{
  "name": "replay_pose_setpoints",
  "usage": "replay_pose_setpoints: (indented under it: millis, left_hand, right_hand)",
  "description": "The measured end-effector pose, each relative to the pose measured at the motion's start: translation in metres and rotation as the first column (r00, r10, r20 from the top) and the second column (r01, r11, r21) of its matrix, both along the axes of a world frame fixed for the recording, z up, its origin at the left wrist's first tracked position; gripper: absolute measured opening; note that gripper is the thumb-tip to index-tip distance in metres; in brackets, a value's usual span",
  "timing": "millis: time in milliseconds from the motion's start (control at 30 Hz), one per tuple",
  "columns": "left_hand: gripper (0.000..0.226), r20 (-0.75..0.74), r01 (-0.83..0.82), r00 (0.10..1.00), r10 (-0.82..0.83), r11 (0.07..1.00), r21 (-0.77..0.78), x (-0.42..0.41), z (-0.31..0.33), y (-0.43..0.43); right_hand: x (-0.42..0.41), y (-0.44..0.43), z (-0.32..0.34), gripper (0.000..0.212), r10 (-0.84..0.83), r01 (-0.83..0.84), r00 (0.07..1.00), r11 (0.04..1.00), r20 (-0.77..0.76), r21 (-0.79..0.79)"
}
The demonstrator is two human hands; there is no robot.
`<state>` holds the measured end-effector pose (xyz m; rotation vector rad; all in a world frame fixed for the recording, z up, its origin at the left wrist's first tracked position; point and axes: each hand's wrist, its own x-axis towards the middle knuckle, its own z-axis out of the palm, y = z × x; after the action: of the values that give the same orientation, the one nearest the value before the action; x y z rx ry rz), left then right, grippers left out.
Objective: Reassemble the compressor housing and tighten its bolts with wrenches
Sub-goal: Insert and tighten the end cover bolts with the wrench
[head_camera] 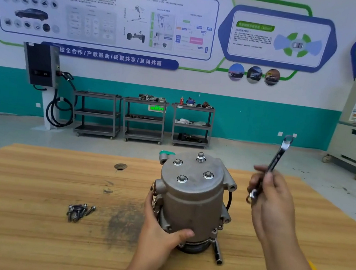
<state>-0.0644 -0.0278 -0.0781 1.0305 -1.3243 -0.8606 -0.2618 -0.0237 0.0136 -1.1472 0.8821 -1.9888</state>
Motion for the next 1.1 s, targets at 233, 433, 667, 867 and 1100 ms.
replay_pose_setpoints:
  millis: [233,433,667,867,1100]
  left_hand:
    - [0.119,0.042,0.004,0.999,-0.003,1.0,-0.024,-0.001,0.0,-0.001]
    - [0.114,0.035,0.021,0.999,-0.019,0.998,-0.063,-0.001,0.0,0.001]
    - [0.113,-0.003,0.058,0.998,-0.058,0.995,-0.081,0.001,-0.001,-0.001]
    - [0.112,-0.004,0.059,0.998,-0.059,0.996,-0.069,0.001,-0.002,-0.002]
    - [0.112,0.008,0.065,0.998,-0.064,0.993,-0.094,0.0,-0.007,-0.004]
  right_hand:
    - [0.027,0.005,0.076,0.01,0.094,-0.131,0.979,0.97,-0.182,-0.202]
    - [0.043,-0.013,0.097,0.006,0.155,-0.155,0.982,0.988,-0.11,0.003]
    - [0.042,-0.034,0.095,0.025,0.146,-0.121,0.98,0.977,-0.138,0.173]
    - [0.04,-0.045,0.09,0.024,0.14,-0.114,0.984,0.97,-0.111,0.216]
    - [0.038,-0.055,0.086,0.015,0.073,0.007,0.968,0.949,-0.239,0.316]
